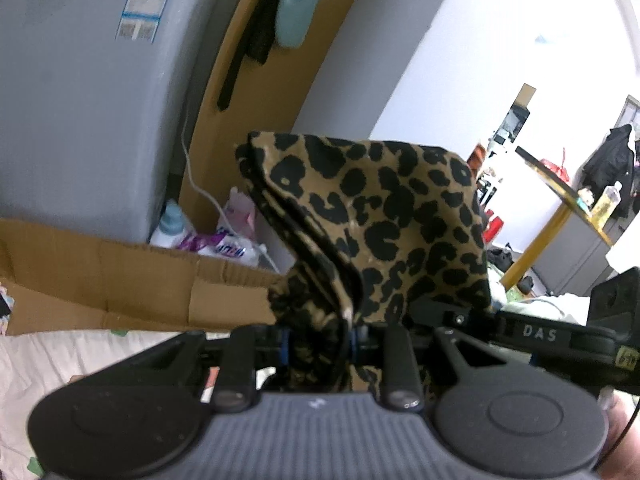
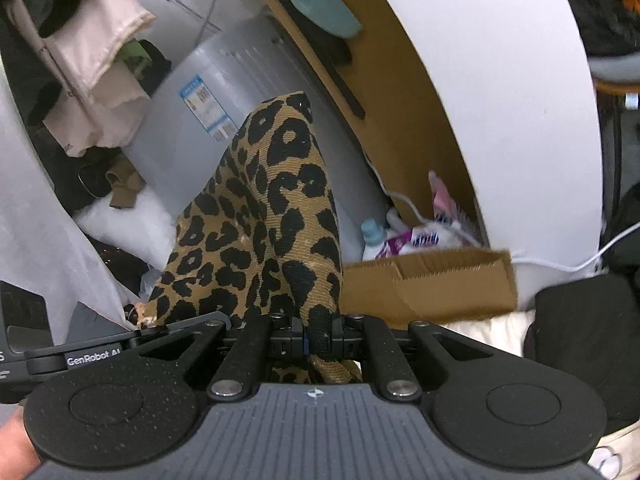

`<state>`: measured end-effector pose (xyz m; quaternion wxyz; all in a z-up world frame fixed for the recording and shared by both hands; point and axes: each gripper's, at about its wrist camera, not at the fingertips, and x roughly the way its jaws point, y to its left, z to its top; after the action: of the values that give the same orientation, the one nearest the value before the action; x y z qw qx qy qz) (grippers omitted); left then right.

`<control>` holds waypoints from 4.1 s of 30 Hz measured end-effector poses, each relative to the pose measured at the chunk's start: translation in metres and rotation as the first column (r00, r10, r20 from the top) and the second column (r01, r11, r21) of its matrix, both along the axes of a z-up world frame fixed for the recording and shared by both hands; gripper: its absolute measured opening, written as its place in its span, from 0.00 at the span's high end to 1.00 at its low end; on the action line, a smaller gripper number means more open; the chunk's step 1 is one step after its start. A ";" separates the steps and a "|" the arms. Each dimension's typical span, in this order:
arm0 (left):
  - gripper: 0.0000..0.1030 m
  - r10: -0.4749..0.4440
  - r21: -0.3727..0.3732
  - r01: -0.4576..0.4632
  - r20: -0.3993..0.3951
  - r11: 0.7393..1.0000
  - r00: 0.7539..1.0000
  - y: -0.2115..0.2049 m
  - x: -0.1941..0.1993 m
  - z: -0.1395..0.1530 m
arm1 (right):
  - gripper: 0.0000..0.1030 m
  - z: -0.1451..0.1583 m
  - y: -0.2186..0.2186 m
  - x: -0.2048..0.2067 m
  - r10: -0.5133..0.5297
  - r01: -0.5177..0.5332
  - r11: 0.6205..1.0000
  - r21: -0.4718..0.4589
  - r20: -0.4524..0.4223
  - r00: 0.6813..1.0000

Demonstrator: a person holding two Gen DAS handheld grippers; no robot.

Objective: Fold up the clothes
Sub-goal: 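Lift the folded leopard-print garment off the sheet with both tools, then carry the held garment with both tools toward the dark clothes pile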

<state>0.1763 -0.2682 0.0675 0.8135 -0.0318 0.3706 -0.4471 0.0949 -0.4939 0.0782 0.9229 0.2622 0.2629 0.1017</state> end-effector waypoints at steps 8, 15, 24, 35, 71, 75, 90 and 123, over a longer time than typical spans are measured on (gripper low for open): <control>0.74 0.047 -0.001 -0.047 0.011 0.999 0.999 0.005 -0.024 0.016 | 0.94 0.033 -0.002 -0.022 0.028 -0.027 0.998 -0.060 0.009 1.000; 0.74 0.109 -0.046 -0.109 -0.008 0.993 0.994 0.002 -0.044 0.042 | 0.94 0.074 -0.011 -0.036 0.083 -0.075 0.987 -0.143 0.047 0.995; 0.74 0.108 -0.057 -0.107 0.013 0.993 0.994 -0.024 -0.065 0.053 | 0.94 0.093 -0.033 -0.058 0.061 -0.043 0.978 -0.206 0.082 0.995; 0.74 0.094 -0.051 -0.092 0.035 0.994 0.995 -0.066 -0.082 0.032 | 0.94 0.066 -0.083 -0.059 0.028 -0.011 0.982 -0.189 0.087 0.996; 0.74 -0.197 -0.113 0.178 -0.187 0.977 0.962 -0.182 -0.061 -0.199 | 0.93 -0.156 -0.213 -0.063 -0.161 0.148 0.977 -0.156 -0.076 0.984; 0.74 -0.220 -0.114 0.198 -0.225 0.974 0.949 -0.194 -0.054 -0.232 | 0.93 -0.188 -0.220 -0.064 -0.188 0.174 0.974 -0.147 -0.091 0.978; 0.74 -0.237 -0.113 0.212 -0.316 0.971 0.919 -0.231 -0.017 -0.329 | 0.93 -0.283 -0.241 -0.030 -0.245 0.210 0.958 -0.196 -0.179 0.953; 0.74 -0.165 -0.046 0.159 -0.384 0.986 0.908 -0.291 0.080 -0.410 | 0.93 -0.386 -0.280 0.096 -0.242 0.197 0.963 -0.183 -0.275 0.930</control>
<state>0.2563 -0.5595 -0.3421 0.6843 -0.0941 0.5220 -0.5004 0.1911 -0.7743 -0.3079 0.8963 0.2309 0.3734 -0.0630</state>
